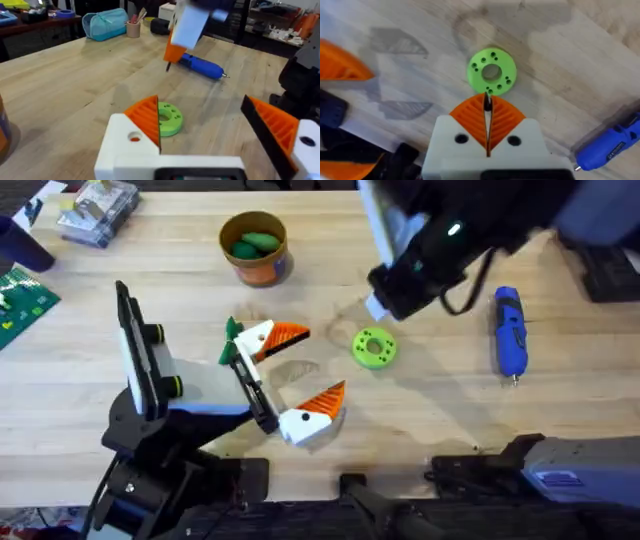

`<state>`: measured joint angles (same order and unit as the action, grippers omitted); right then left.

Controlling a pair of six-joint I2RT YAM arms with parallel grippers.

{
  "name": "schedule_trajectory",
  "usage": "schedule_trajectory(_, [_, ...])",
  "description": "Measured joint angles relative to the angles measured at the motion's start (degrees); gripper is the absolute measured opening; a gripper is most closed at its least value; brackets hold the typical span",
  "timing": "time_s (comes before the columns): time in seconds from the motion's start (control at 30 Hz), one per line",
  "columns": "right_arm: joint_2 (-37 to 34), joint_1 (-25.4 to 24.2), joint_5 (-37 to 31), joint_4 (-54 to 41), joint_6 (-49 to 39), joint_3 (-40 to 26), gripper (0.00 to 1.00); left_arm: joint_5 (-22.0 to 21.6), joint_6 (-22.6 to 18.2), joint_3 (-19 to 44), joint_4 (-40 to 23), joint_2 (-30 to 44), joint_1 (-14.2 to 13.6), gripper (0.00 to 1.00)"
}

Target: Pick up the gripper from the table and insert it into the empty holder that is missing its gripper. Then pick up a screw, insert it into the mounting hole, and use the screwdriver to tighten it. Finally, clean up the table by picking up the vegetable and placing it into the bucket.

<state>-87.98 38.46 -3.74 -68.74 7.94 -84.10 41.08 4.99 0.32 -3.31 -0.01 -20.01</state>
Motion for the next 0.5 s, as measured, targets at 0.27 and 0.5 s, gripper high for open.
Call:
schedule_trajectory(0.27, [2.1, 0.0, 4.9, -1.3, 0.0, -5.0, 0.007, 0.0, 0.0, 0.0, 0.0, 0.0, 0.0, 0.992])
schedule_trajectory(0.5, [2.1, 0.0, 8.2, -1.4, 0.2, -5.0, 0.007, 0.0, 0.0, 0.0, 0.0, 0.0, 0.0, 0.992])
